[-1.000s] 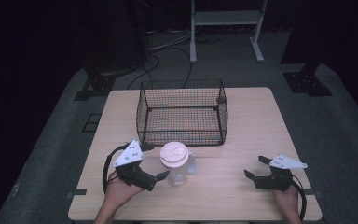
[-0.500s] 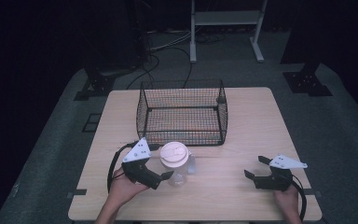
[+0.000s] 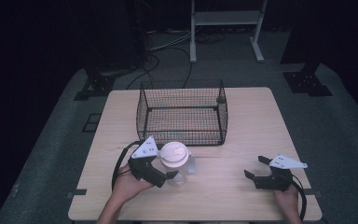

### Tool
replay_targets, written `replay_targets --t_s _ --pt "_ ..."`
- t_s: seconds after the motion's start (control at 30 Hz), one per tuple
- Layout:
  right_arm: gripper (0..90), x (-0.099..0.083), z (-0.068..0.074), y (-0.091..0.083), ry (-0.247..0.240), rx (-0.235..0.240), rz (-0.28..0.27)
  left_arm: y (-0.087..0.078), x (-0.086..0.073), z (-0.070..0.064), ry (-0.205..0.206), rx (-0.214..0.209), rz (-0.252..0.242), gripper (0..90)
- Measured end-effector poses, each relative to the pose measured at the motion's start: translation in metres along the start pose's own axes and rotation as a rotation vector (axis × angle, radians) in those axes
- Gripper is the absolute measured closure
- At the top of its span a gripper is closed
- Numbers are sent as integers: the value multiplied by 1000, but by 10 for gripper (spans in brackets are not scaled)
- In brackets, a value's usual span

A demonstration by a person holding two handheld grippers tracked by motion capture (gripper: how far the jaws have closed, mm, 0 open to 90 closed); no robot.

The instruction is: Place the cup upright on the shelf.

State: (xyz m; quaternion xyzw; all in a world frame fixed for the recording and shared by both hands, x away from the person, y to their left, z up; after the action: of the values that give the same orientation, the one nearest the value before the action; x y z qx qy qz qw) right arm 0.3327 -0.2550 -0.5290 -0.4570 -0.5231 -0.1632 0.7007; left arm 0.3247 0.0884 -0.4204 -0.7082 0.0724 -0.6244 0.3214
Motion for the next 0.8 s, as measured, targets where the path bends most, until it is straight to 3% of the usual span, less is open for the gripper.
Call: replay_targets --t_s 0.8 --pt "129 0 0 0 -1 5 -4 22 2 6 -4 -32 86 16"
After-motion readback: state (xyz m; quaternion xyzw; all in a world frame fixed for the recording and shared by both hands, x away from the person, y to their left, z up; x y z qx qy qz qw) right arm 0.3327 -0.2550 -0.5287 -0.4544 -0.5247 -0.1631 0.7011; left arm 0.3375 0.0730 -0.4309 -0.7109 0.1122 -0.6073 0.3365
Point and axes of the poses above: each handheld gripper's, and its own axes: y roughly forward along the jaws, x roughly out of its top, z roughly to its left, the point moved 7 cm from there along y, roughly forward along the jaws, and after that the axes turned 4 degrees about -x, right-handed, at the moved point
